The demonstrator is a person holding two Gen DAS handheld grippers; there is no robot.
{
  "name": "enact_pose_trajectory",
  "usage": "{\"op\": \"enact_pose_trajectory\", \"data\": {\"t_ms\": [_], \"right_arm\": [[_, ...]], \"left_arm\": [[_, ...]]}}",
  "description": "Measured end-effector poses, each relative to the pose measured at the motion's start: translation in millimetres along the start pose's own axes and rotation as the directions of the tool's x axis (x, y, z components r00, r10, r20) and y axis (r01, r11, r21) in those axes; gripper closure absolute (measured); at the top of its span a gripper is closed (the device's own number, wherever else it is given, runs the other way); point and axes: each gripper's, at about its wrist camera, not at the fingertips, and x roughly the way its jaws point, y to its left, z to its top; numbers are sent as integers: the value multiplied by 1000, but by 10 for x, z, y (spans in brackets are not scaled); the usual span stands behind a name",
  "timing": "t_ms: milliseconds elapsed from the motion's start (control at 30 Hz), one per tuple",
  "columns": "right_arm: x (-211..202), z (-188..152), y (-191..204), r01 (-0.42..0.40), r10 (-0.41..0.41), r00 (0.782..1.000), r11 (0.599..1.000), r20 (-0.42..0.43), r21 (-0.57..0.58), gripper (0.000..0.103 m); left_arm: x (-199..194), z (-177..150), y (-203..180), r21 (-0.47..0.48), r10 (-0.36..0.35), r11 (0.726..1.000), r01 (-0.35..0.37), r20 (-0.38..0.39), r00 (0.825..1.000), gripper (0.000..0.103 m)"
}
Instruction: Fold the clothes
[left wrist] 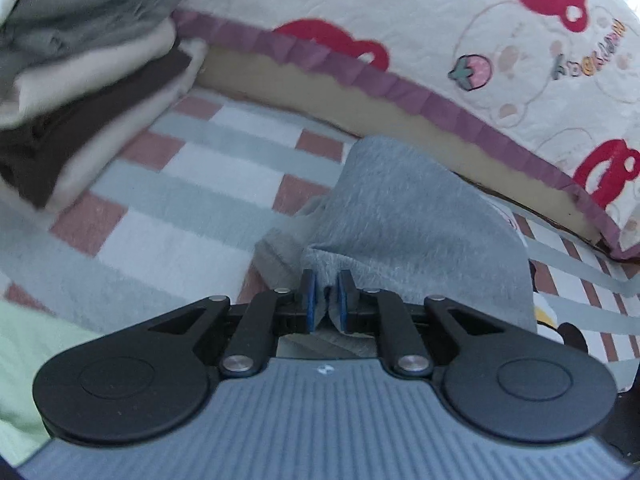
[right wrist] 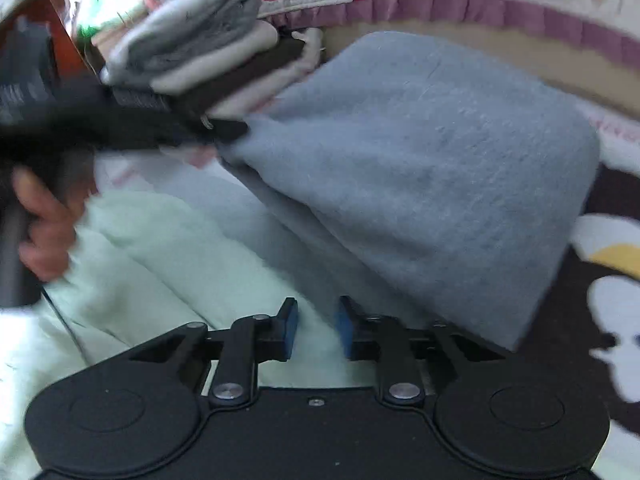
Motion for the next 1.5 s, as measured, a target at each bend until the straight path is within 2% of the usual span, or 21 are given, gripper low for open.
{"op": "enact_pose_trajectory", "data": {"t_ms": [33, 133, 233, 300, 400, 467, 500, 600, 700, 800, 833, 900, 967, 1067, 1167, 1233, 1300, 1333, 1400, 1467, 1500], "right_arm": [[-32, -12, 7, 6, -6, 1000, 1000, 5, -9, 74], [-291, 21, 4, -100, 100, 994, 995, 48, -1, 66], [-547, 14, -59, -25, 26, 994, 1000, 110, -15, 61], [-664, -2, -224, 30, -36, 990, 999, 137, 44, 58], [-725, -54, -557, 72, -103, 984, 976, 146, 204, 53], [-709, -98, -725, 87, -132, 981, 954, 141, 285, 51], [-662, -125, -731, 95, -134, 983, 956, 124, 277, 51], [-494, -199, -558, 157, -164, 985, 980, 51, 123, 46], [-305, -289, -309, 241, -241, 970, 968, 2, -68, 42], [-179, -340, -220, 338, -334, 941, 932, 51, -131, 44], [-186, -326, -243, 358, -351, 933, 927, 80, -115, 54], [-280, -233, -341, 349, -341, 931, 936, 133, -39, 65], [-367, -191, -322, 377, -367, 914, 926, 173, -29, 68], [-280, -208, -413, 384, -379, 916, 923, 131, -21, 69], [-272, -191, -367, 404, -396, 910, 914, 123, -50, 70], [-270, -182, -321, 418, -408, 906, 905, 115, -76, 70], [-299, -229, -408, 388, -387, 919, 922, 81, -1, 69], [-346, -277, -502, 350, -355, 933, 933, 59, 85, 69], [-463, -369, -694, 261, -279, 960, 928, 35, 265, 68], [-569, -394, -802, 205, -226, 974, 915, 21, 347, 62], [-636, -399, -839, 183, -209, 978, 910, 30, 372, 59]], "left_arm": [[-55, 27, -42, 24, 9, 1000, -10, 23, 1000, 92], [-265, 112, -154, 87, 2, 996, -14, 128, 992, 92], [-373, 193, -241, 141, -79, 989, 52, 194, 978, 91], [-223, 194, -283, 165, -123, 981, 101, 127, 984, 91], [84, 1, -144, 96, -108, 990, 107, -3, 994, 91], [291, -137, -41, 44, -98, 994, 103, -92, 991, 92], [394, -206, 10, 19, -95, 995, 99, -136, 986, 93], [411, -232, 239, -131, -123, 986, 105, -142, 982, 100], [413, -175, 224, -101, -105, 991, 92, -132, 986, 100], [436, -186, 152, -70, -82, 995, 74, -127, 989, 100], [444, -183, 150, -78, -81, 994, 71, -126, 989, 100], [451, -194, 178, -100, -95, 992, 83, -122, 988, 100], [445, -199, 118, -52, -82, 996, 76, -118, 990, 100], [421, -230, -7, 49, -42, 998, 48, -113, 993, 100], [370, -180, 27, 46, -19, 999, 23, -89, 996, 100], [312, -114, 99, 49, 69, 997, -66, -63, 996, 100], [265, -34, 210, 57, 217, 975, -214, -49, 975, 96], [238, 31, 322, 9, 254, 967, -255, -78, 964, 96], [113, 120, 580, -149, 174, 971, -188, -102, 979, 96], [-17, 142, 707, -247, 99, 962, -118, -85, 991, 93], [-70, 146, 740, -286, 57, 956, -74, -67, 996, 87]]}}
